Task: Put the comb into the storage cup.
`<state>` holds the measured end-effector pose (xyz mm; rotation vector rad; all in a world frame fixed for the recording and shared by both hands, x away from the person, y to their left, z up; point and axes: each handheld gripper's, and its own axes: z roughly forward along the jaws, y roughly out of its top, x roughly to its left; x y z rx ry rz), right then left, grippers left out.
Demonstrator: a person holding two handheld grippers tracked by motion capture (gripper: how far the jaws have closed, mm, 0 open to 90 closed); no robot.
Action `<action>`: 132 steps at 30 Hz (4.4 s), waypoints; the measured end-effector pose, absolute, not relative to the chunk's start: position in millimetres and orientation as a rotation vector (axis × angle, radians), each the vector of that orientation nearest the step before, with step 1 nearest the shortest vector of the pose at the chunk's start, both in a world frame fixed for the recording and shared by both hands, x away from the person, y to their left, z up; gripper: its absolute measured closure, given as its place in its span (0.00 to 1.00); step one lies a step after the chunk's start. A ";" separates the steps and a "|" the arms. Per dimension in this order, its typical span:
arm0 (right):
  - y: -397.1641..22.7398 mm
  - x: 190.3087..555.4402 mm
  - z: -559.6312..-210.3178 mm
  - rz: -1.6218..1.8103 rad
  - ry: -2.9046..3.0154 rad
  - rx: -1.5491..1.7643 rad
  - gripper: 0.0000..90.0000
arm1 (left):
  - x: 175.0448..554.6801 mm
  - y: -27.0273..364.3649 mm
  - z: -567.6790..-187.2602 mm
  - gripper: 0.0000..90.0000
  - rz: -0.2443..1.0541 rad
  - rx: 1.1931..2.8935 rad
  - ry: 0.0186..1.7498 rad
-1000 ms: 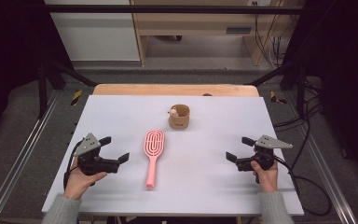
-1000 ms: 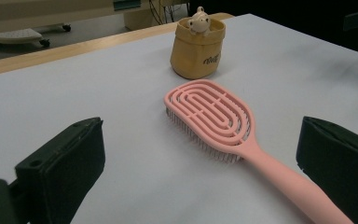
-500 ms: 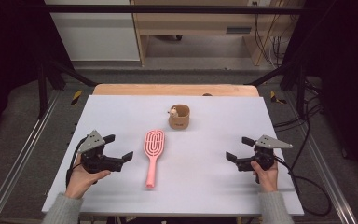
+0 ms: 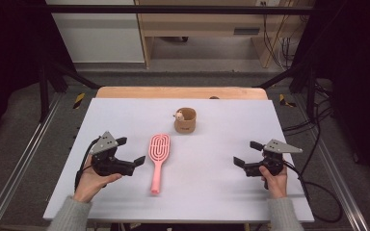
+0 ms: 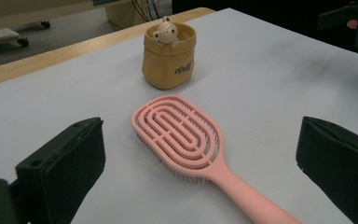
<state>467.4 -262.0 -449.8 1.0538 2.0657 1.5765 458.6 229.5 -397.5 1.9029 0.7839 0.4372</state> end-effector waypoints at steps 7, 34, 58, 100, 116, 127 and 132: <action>-261.6 467.4 -450.1 1.577 2.070 1.055 0.00 | 460.2 218.8 -397.0 0.02 0.417 1.926 0.781; -261.6 467.3 -450.2 1.578 2.071 1.055 0.00 | 462.1 187.3 -406.0 0.32 0.364 2.015 0.794; -261.7 467.2 -450.3 1.575 2.072 1.053 0.00 | 458.6 164.4 -415.0 0.80 0.299 2.097 0.818; -261.5 467.4 -450.6 1.571 2.076 1.051 0.00 | 451.6 143.3 -443.0 1.00 0.175 2.339 0.819; -261.5 467.4 -450.6 1.571 2.076 1.050 0.00 | 448.9 148.8 -442.2 1.00 0.204 2.389 0.826; -261.5 467.2 -450.4 1.572 2.075 1.052 0.00 | 449.8 156.6 -441.9 1.00 0.221 2.411 0.867; -261.6 467.3 -450.4 1.571 2.076 1.050 0.00 | 450.4 159.2 -441.8 1.00 0.222 2.411 0.877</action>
